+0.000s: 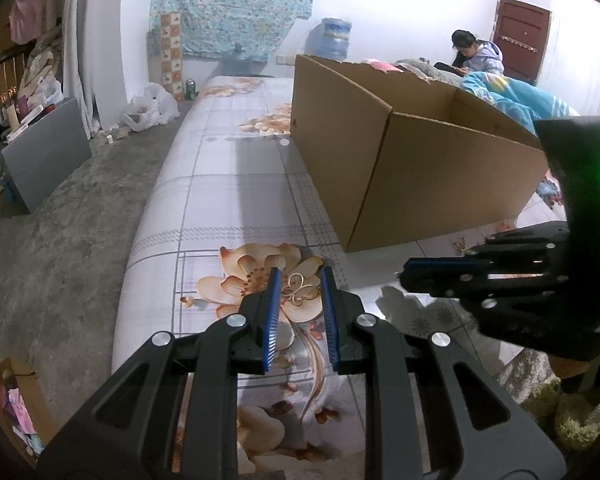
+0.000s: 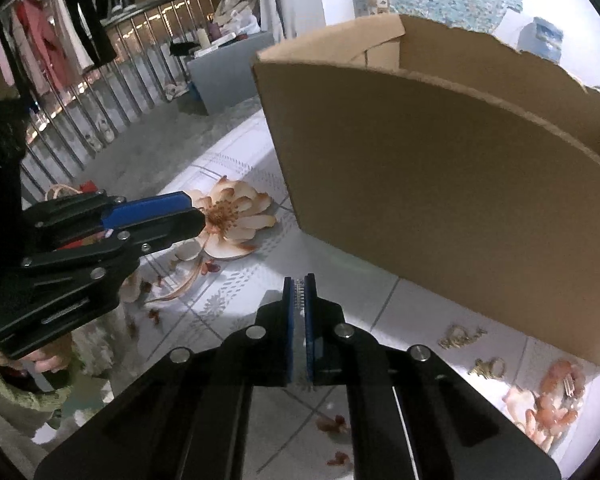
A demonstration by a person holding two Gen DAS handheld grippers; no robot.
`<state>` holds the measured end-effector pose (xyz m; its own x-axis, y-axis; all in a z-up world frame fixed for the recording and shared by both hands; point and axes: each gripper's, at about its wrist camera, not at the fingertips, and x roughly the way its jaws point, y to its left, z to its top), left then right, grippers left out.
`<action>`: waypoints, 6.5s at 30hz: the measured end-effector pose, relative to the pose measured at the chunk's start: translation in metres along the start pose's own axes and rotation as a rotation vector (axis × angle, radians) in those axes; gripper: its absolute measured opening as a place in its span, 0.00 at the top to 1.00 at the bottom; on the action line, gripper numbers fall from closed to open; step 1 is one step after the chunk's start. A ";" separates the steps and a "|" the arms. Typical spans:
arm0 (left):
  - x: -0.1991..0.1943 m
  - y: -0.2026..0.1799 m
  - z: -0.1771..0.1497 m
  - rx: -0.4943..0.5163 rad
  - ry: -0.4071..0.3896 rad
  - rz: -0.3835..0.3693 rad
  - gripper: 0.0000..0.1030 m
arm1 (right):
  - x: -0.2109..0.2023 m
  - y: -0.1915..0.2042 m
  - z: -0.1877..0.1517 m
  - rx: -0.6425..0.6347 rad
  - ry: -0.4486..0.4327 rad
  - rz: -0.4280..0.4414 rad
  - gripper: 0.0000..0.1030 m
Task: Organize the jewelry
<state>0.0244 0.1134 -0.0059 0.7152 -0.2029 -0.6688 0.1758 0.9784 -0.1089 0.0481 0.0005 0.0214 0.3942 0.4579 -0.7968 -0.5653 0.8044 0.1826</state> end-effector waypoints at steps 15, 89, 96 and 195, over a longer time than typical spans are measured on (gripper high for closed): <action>-0.075 -0.040 0.077 0.106 -0.212 -0.176 0.82 | -0.132 -0.056 0.041 0.070 -0.285 -0.027 0.95; 0.067 -0.120 0.035 0.203 0.146 -0.230 0.67 | -0.087 -0.147 -0.068 0.456 -0.123 0.225 0.59; 0.084 -0.153 0.031 0.356 0.172 -0.187 0.79 | -0.072 -0.140 -0.084 0.453 -0.101 0.261 0.59; -0.019 -0.120 0.033 0.366 0.147 -0.382 0.91 | -0.090 -0.029 -0.066 -0.169 -0.245 0.027 0.97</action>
<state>0.0122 -0.0012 0.0446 0.4570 -0.5080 -0.7302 0.6474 0.7529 -0.1186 -0.0193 -0.0895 0.0500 0.5285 0.5727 -0.6267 -0.6826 0.7256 0.0874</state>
